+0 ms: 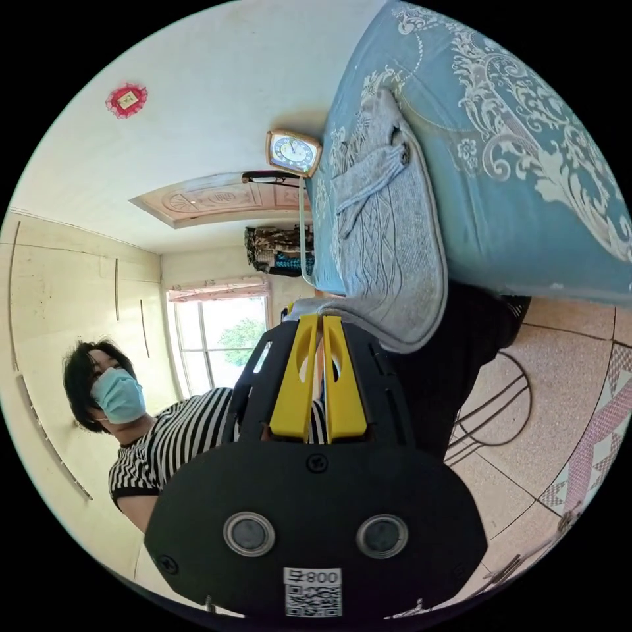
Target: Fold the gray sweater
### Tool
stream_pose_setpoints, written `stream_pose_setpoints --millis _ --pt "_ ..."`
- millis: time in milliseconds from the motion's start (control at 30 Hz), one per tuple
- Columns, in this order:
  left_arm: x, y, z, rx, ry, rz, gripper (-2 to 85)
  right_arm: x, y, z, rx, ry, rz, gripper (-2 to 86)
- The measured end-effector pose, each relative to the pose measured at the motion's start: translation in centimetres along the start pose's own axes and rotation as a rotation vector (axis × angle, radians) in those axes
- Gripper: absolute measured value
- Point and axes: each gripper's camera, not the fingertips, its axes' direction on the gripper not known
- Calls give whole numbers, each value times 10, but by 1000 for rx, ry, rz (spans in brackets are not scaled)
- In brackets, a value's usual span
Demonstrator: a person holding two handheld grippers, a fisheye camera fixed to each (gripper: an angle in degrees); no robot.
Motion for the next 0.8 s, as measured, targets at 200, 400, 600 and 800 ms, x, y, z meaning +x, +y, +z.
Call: stream_pose_setpoints --millis 200,400,600,800 --pt "15 -62 42 31 -35 -66 40 5 -102 1 26 19 49 10" --pt "23 -103 80 61 -89 -153 44 20 -186 16 7 71 135 12" --pt "30 -128 112 67 -138 -237 53 46 -249 37 -11 91 226 17" --pt "29 -133 136 127 -149 -332 69 78 -276 57 42 44 292 33"
